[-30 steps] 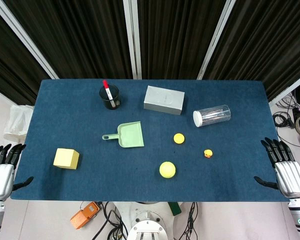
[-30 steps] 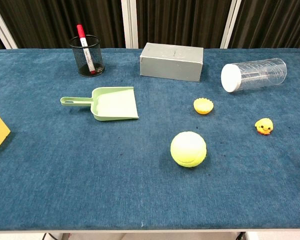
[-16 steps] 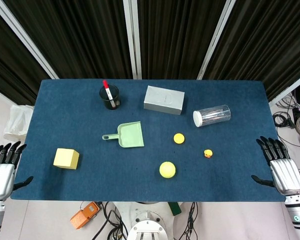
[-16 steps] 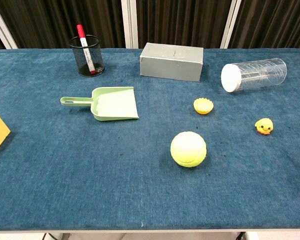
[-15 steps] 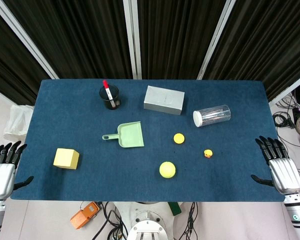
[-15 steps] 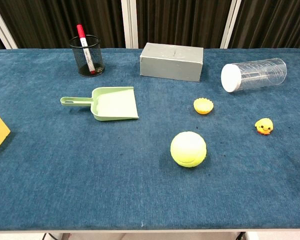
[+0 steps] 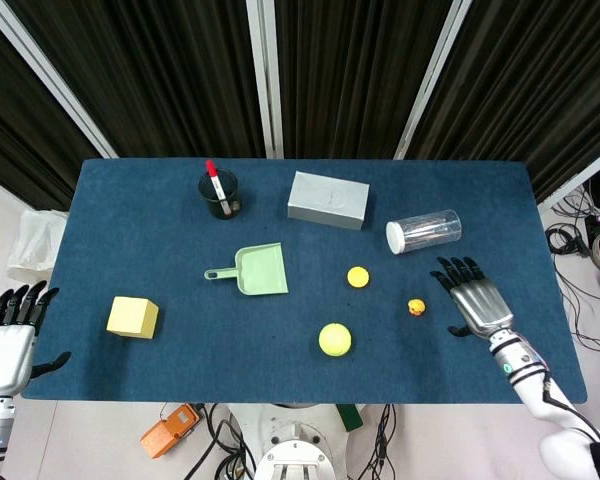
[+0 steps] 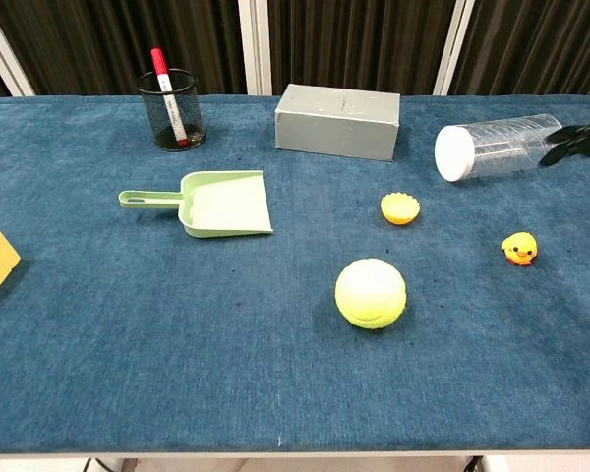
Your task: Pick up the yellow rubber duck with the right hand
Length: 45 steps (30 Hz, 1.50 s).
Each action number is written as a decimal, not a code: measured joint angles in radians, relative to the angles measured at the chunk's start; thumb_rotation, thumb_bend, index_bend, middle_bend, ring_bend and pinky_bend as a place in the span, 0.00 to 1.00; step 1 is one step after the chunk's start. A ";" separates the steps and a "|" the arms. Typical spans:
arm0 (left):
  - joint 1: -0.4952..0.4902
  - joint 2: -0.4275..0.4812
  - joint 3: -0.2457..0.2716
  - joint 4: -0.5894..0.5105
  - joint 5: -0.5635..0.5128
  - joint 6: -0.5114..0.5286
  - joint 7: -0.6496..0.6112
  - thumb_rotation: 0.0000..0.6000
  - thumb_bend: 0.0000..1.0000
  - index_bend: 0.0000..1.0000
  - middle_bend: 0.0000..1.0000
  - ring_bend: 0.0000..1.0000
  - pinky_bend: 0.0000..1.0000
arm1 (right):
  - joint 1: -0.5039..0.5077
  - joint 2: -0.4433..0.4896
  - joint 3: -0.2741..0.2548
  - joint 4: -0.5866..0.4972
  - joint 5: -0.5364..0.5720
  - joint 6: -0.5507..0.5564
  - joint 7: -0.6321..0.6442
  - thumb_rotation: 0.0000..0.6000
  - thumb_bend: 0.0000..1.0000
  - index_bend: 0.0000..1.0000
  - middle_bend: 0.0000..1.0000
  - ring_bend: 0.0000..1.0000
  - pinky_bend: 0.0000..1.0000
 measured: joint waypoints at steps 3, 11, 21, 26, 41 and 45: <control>0.001 0.000 0.001 0.000 -0.005 -0.003 -0.002 1.00 0.01 0.12 0.04 0.00 0.00 | 0.042 -0.054 0.001 0.052 0.027 -0.046 -0.028 1.00 0.29 0.30 0.04 0.00 0.11; 0.006 -0.003 0.000 0.006 -0.018 -0.006 -0.006 1.00 0.01 0.12 0.04 0.00 0.00 | 0.089 -0.117 -0.018 0.129 0.045 -0.091 -0.017 1.00 0.34 0.35 0.04 0.02 0.12; 0.005 -0.008 -0.001 0.013 -0.025 -0.016 -0.006 1.00 0.01 0.12 0.04 0.00 0.00 | 0.117 -0.149 -0.030 0.171 0.047 -0.097 0.036 1.00 0.42 0.44 0.06 0.04 0.14; 0.009 -0.009 -0.001 0.017 -0.029 -0.014 -0.012 1.00 0.01 0.12 0.04 0.00 0.00 | 0.122 -0.158 -0.039 0.180 0.043 -0.092 0.052 1.00 0.42 0.45 0.07 0.04 0.14; 0.019 -0.015 -0.001 0.030 -0.038 -0.010 -0.025 1.00 0.01 0.12 0.04 0.00 0.00 | 0.131 -0.168 -0.052 0.199 0.036 -0.066 0.094 1.00 0.54 0.63 0.14 0.08 0.17; 0.018 -0.015 -0.003 0.031 -0.042 -0.016 -0.027 1.00 0.01 0.12 0.04 0.00 0.00 | 0.128 -0.151 -0.046 0.177 0.029 -0.042 0.116 1.00 0.54 0.64 0.14 0.09 0.17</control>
